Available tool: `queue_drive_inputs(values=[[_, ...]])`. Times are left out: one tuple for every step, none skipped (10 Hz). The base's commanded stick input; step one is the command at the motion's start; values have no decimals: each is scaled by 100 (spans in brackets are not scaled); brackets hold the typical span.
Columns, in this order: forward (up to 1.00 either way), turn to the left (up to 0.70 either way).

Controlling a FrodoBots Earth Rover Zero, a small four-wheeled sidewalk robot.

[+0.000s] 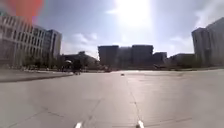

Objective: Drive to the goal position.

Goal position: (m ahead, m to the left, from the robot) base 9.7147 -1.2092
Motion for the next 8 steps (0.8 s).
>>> queue_drive_inputs(values=[[70,-1],[70,-1],[70,-1],[70,8],[70,8],[70,0],[70,-1],[70,-1]])
